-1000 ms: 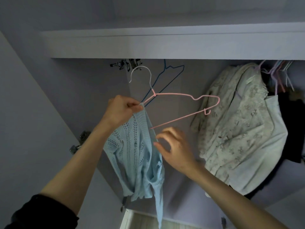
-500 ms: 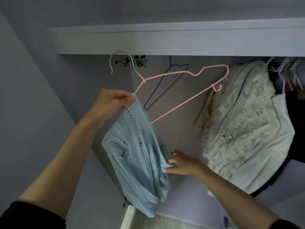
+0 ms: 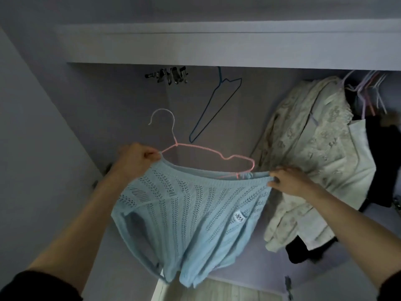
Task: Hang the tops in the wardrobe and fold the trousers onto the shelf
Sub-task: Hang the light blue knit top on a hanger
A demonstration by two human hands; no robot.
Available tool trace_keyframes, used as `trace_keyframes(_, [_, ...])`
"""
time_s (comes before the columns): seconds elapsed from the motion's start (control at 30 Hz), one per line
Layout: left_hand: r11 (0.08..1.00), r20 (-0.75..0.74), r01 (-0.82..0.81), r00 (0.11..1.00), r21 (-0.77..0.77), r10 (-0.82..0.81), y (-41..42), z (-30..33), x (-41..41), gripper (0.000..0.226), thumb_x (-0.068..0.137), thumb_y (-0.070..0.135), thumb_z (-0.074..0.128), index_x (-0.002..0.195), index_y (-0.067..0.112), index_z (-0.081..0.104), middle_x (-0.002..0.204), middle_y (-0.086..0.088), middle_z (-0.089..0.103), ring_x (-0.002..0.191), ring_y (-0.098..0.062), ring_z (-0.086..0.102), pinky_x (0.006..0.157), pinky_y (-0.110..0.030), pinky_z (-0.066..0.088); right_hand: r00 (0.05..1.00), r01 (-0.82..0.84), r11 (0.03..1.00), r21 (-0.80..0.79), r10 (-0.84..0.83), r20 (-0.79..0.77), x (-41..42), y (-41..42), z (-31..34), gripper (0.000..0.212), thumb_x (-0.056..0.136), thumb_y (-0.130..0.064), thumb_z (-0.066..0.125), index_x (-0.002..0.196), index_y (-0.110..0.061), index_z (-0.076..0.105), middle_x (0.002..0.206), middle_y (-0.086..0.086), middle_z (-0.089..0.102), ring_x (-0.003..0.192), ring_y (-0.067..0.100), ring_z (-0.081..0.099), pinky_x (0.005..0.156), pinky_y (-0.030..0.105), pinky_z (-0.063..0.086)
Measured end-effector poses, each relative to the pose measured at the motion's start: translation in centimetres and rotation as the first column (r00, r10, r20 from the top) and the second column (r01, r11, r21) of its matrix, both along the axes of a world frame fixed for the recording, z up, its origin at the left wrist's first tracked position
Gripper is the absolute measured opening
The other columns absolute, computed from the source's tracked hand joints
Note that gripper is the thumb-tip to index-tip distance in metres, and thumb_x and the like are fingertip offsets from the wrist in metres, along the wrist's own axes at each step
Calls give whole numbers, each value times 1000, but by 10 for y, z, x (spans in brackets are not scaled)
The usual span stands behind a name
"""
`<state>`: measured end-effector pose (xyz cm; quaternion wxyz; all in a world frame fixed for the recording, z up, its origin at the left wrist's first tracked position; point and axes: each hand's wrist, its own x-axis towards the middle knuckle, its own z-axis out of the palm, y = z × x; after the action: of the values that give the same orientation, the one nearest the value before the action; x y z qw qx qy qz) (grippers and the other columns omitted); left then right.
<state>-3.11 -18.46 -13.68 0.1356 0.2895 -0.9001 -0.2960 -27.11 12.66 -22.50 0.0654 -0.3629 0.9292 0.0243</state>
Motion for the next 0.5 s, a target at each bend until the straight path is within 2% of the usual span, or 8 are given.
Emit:
trace_keyframes(0.1, [995, 26, 21, 1000, -96, -18, 2, -6, -3, 14, 88, 13, 65, 97, 15, 75, 91, -2, 73, 94, -22, 64, 93, -31, 41, 1000, 11, 1000, -2, -11, -14, -7, 7, 23, 30, 93, -38, 50, 117, -23, 59, 121, 3, 58, 108, 22, 58, 89, 31, 43])
trace_keyframes(0.17, [982, 17, 50, 999, -185, -48, 4, -7, -8, 14, 88, 15, 65, 95, 18, 76, 96, -4, 73, 98, -24, 63, 99, -37, 39, 999, 33, 997, -63, -34, -8, -6, 4, 33, 29, 93, -35, 52, 117, -19, 59, 119, 5, 61, 108, 25, 58, 84, 31, 42])
trace_keyframes(0.27, [965, -3, 91, 995, -246, -95, 13, -8, -16, 14, 88, 16, 64, 95, 21, 76, 98, -5, 73, 100, -27, 63, 101, -37, 35, 999, -3, 979, -204, 12, 46, 1, -8, 46, 12, 91, -27, 59, 94, -16, 61, 95, 7, 64, 97, 27, 62, 71, 28, 40])
trace_keyframes(0.33, [951, -16, 102, 994, -292, -112, 22, -11, -23, 17, 89, 15, 62, 93, 22, 76, 94, -6, 74, 97, -28, 63, 96, -30, 31, 991, -113, 965, -238, 126, 37, 9, -20, 57, 11, 90, -24, 60, 82, -17, 57, 83, -1, 56, 91, 25, 61, 72, 31, 42])
trace_keyframes(0.43, [905, 28, 138, 990, -401, -138, 36, -13, -29, 20, 91, 16, 57, 90, 25, 75, 88, -2, 74, 88, -27, 63, 73, -28, 15, 971, -238, 929, -284, 238, -35, 21, -36, 72, 10, 90, -24, 61, 86, -14, 63, 85, -5, 54, 88, 21, 58, 76, 33, 44])
trace_keyframes(0.5, [878, 53, 171, 985, -448, -164, 41, -14, -31, 21, 92, 17, 55, 91, 26, 75, 88, 2, 73, 84, -25, 62, 70, -29, 12, 964, -265, 890, -372, 258, -68, 30, -45, 83, 11, 88, -24, 63, 90, -14, 66, 87, -2, 60, 82, 17, 56, 72, 29, 41])
